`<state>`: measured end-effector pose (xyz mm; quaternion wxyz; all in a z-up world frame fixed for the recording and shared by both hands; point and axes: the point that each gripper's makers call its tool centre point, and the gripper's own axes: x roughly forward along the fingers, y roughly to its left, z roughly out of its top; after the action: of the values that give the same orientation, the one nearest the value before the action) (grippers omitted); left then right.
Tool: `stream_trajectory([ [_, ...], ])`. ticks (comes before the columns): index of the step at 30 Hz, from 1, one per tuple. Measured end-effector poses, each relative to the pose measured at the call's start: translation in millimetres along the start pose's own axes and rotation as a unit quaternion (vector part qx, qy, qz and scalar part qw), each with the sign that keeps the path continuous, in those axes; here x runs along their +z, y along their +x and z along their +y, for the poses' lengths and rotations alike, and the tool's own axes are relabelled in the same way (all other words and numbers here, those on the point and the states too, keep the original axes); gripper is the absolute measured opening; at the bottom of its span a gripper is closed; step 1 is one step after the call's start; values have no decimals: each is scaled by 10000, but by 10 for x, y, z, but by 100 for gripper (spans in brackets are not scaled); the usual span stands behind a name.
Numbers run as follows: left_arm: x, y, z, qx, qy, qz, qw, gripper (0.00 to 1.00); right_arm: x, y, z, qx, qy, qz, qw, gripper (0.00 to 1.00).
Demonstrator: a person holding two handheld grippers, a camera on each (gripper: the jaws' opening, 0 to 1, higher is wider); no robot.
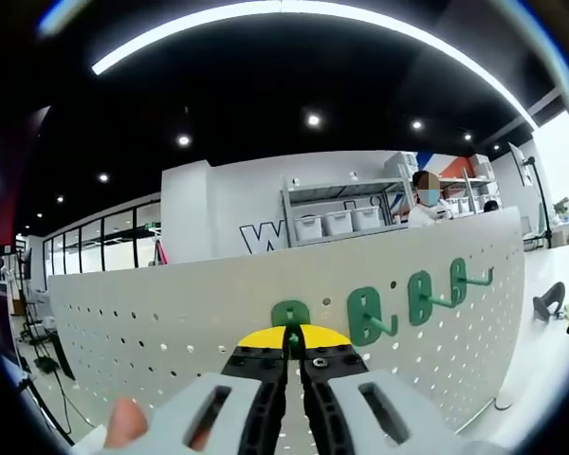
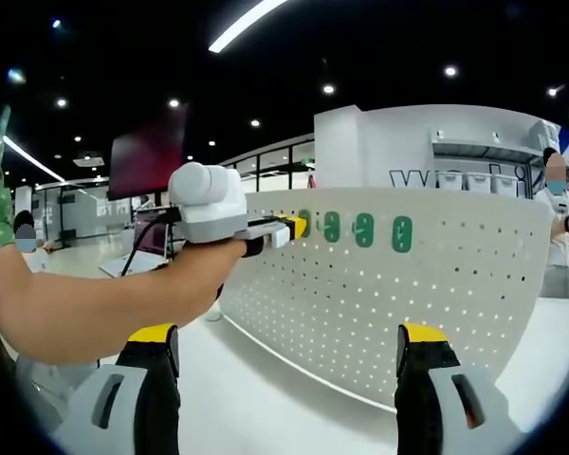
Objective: Insert the hook assembly into the mounting plate slot until the hook locks in place.
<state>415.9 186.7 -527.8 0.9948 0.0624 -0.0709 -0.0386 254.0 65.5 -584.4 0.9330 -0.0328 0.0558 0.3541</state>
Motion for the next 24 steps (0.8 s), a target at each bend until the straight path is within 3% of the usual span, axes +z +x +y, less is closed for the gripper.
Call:
stream_trajectory([
  [24, 11, -37, -31, -86, -114, -9, 9999, 15, 16, -26, 5, -9, 9, -21, 10000, 97],
])
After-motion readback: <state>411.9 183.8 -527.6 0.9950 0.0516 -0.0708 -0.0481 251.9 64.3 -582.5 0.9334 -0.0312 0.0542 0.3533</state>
